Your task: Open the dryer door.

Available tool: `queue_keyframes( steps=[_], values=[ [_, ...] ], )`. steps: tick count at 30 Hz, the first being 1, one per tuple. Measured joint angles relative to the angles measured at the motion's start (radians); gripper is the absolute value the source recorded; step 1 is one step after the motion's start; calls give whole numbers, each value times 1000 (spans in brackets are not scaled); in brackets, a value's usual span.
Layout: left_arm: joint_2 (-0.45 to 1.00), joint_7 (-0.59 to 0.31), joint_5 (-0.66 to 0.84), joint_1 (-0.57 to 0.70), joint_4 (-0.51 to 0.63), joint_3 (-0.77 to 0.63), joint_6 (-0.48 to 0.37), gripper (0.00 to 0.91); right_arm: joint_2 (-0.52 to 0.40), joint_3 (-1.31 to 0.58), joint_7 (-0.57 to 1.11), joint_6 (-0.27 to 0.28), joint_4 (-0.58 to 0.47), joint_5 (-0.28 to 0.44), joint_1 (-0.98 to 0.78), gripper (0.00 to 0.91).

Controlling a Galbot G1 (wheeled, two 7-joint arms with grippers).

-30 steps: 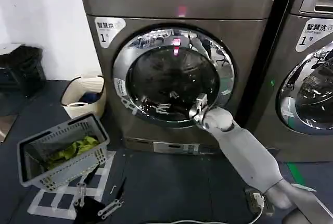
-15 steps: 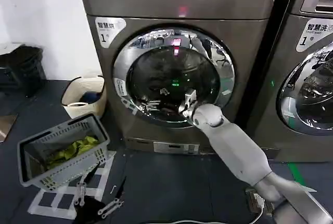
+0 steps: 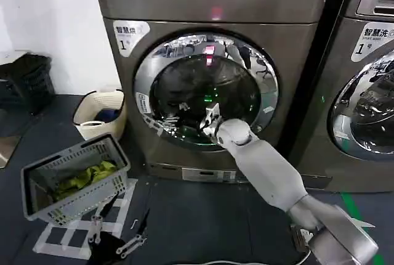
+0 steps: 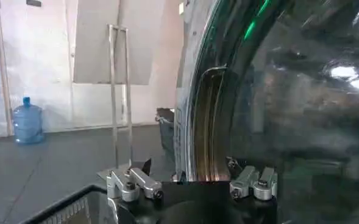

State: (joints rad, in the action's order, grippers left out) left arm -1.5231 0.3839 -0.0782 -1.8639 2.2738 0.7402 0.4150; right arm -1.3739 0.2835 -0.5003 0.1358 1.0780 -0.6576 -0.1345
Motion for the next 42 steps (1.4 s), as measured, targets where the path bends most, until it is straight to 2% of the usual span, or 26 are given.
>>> queue_keyframes(
  steps=[12, 31, 42],
  values=[
    [-2, -1, -3, 0, -1, -1, 3, 907, -50, 5, 0, -2, -73, 38, 29, 907],
    [-6, -1, -2, 4, -5, -1, 4, 907, -106, 15, -5, -4, -143, 55, 58, 907],
    [-8, -3, 0, -1, 1, 0, 6, 907, -141, 13, -45, -23, -206, 74, 74, 907]
  ],
)
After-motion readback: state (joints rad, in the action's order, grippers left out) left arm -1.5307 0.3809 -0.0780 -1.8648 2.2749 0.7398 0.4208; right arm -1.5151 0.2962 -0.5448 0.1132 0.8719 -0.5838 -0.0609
